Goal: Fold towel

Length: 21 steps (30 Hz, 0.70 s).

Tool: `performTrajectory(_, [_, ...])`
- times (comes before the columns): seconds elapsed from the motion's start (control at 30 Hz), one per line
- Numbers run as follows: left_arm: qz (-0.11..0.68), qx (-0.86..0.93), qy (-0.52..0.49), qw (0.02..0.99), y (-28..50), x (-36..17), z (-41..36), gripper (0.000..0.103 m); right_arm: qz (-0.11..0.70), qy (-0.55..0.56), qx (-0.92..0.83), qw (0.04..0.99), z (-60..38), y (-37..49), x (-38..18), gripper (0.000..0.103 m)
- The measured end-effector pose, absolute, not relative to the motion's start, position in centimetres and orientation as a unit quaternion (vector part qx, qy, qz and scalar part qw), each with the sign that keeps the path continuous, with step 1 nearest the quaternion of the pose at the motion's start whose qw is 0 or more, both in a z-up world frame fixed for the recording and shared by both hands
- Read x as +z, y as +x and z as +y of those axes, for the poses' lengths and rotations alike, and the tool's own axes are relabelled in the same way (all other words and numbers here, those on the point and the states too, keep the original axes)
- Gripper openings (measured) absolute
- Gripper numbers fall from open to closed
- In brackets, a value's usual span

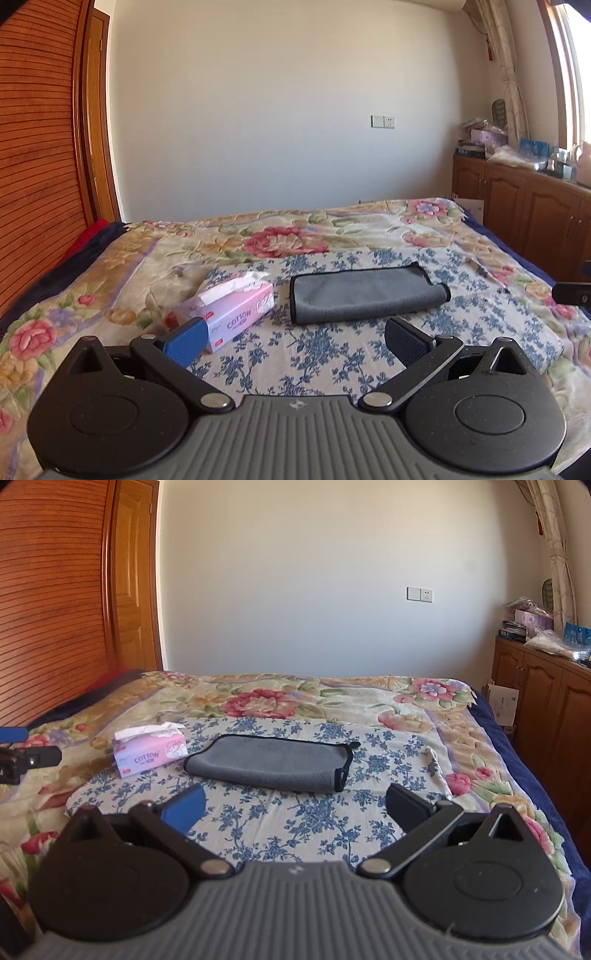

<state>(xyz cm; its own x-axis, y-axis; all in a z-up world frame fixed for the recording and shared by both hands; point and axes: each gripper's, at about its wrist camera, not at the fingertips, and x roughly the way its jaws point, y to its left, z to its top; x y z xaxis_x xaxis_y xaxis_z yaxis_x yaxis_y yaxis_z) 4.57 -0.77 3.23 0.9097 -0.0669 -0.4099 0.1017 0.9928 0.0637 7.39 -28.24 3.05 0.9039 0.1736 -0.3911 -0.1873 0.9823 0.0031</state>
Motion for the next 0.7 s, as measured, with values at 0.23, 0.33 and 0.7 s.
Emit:
performTrajectory(0.23, [0.211, -0.030, 0.050, 0.976, 4.4, 2.0, -0.7, 0.103, 0.201, -0.011, 0.087, 0.976, -28.4, 7.1, 2.4, 0.103])
performTrajectory(0.33, [0.210, -0.032, 0.045, 0.976, 4.2, 1.6, -0.6, 0.103, 0.204, -0.008, 0.084, 0.975, -28.4, 7.0, 2.1, 0.103])
performTrajectory(0.7, [0.203, -0.031, 0.054, 0.977, 3.8, 0.6, -0.4, 0.103, 0.198, -0.006, 0.076, 0.977, -28.7, 6.4, 1.3, 0.103])
